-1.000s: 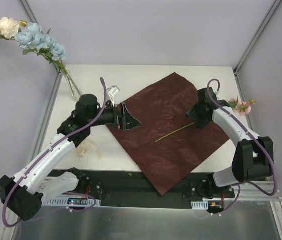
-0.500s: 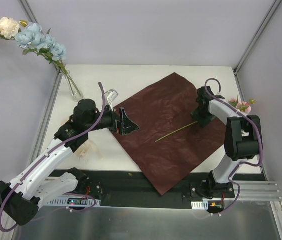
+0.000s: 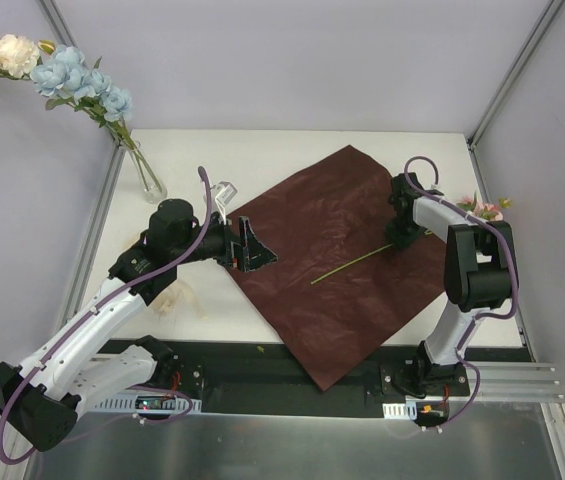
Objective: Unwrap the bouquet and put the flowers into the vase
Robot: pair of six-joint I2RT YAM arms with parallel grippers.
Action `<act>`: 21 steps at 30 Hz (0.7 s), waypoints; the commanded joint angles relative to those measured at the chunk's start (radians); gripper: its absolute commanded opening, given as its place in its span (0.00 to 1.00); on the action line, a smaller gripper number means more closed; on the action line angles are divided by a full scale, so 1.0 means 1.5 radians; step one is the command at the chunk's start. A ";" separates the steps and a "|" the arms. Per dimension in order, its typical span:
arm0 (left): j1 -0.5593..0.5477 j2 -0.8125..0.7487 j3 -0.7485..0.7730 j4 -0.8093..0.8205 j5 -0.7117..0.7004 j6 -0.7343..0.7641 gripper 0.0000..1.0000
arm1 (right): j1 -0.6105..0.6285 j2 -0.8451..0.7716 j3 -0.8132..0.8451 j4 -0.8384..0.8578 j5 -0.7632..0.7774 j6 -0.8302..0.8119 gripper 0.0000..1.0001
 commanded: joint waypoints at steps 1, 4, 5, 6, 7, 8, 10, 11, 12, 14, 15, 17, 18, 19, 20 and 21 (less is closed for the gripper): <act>-0.003 -0.010 0.012 0.000 -0.002 0.014 0.93 | -0.003 0.003 0.011 0.007 0.030 0.023 0.29; -0.002 -0.011 0.009 -0.006 -0.005 0.014 0.93 | -0.003 -0.007 0.003 0.008 0.039 0.031 0.17; -0.004 -0.010 0.010 -0.007 -0.008 0.015 0.93 | -0.003 -0.013 -0.001 0.007 0.045 0.034 0.10; -0.003 -0.012 0.009 -0.008 -0.009 0.014 0.93 | -0.002 -0.029 -0.005 0.011 0.047 0.037 0.07; -0.003 -0.014 0.010 -0.009 -0.010 0.014 0.93 | -0.003 -0.039 -0.013 0.014 0.050 0.034 0.02; -0.003 -0.014 0.011 -0.011 -0.012 0.015 0.93 | -0.002 -0.062 -0.016 0.017 0.056 0.035 0.01; -0.003 -0.017 0.016 -0.016 -0.018 0.020 0.94 | -0.004 -0.087 -0.024 0.021 0.059 0.025 0.01; -0.003 -0.016 0.024 -0.022 -0.020 0.023 0.94 | -0.002 -0.116 -0.026 0.023 0.062 0.018 0.00; -0.003 -0.017 0.028 -0.023 -0.022 0.024 0.94 | 0.002 -0.131 -0.028 0.030 0.064 0.005 0.00; -0.003 -0.015 0.038 -0.024 -0.024 0.025 0.94 | 0.013 -0.187 -0.046 0.055 0.064 -0.051 0.00; -0.003 -0.010 0.049 -0.024 -0.023 0.025 0.94 | 0.033 -0.209 -0.054 0.098 0.060 -0.079 0.00; -0.003 -0.003 0.062 -0.024 -0.022 0.023 0.96 | 0.061 -0.272 -0.084 0.146 0.043 -0.172 0.00; -0.003 0.009 0.077 -0.025 -0.022 0.022 0.96 | 0.094 -0.294 -0.096 0.192 0.036 -0.200 0.00; -0.002 0.015 0.085 -0.024 -0.019 0.019 0.97 | 0.112 -0.315 -0.108 0.217 0.027 -0.232 0.00; -0.003 0.022 0.099 -0.024 -0.018 0.011 0.98 | 0.130 -0.356 -0.118 0.240 0.008 -0.256 0.00; -0.003 0.037 0.106 -0.024 -0.017 0.006 0.99 | 0.168 -0.376 -0.139 0.279 -0.002 -0.298 0.00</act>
